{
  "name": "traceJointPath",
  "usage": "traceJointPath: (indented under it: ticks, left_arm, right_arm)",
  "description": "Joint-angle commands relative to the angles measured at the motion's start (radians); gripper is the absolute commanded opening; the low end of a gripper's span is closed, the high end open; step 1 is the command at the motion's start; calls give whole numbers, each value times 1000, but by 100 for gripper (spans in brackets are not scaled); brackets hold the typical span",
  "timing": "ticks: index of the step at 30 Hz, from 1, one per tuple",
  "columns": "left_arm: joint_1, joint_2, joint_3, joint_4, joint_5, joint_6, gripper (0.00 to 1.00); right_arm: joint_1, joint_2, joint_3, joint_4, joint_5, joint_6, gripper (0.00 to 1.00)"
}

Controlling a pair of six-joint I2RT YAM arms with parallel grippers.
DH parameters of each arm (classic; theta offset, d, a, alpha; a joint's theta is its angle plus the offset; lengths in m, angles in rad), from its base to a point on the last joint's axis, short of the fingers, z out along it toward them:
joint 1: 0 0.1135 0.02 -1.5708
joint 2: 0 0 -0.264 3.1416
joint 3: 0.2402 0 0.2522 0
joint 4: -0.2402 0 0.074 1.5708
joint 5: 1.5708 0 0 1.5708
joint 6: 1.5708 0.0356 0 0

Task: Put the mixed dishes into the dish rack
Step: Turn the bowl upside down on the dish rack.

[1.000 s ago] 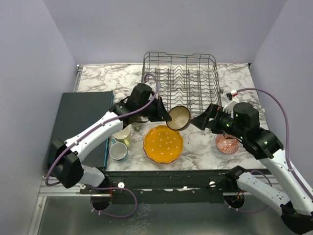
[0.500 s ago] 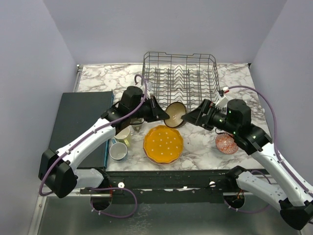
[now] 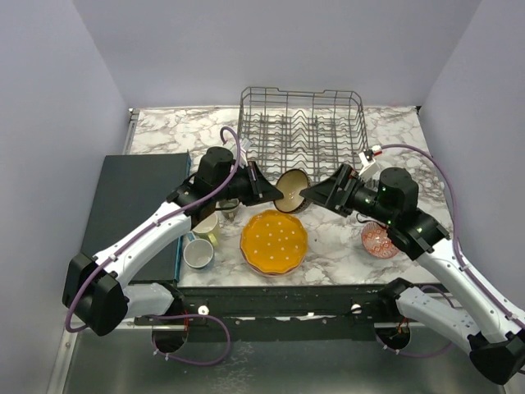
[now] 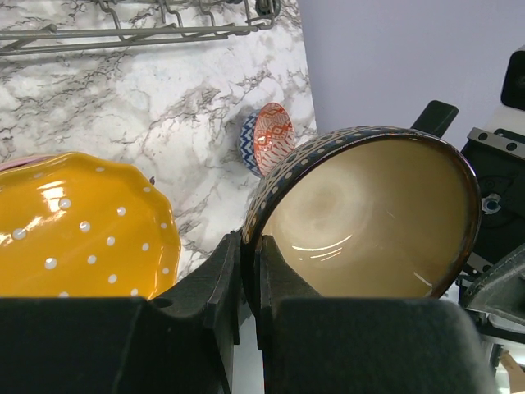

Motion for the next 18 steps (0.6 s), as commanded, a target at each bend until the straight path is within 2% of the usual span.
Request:
traceJointPath:
  ticks: [1, 13, 18]
  left_arm:
    - [10, -40, -2, 120, 65, -46, 0]
    - [13, -52, -17, 147, 67, -66, 0]
    - [14, -54, -21, 150, 66, -69, 0]
  right_arm:
    - [2, -6, -22, 72, -22, 25, 100]
    - [2, 9, -35, 155, -42, 57, 97]
    - [1, 3, -43, 174, -47, 70, 93]
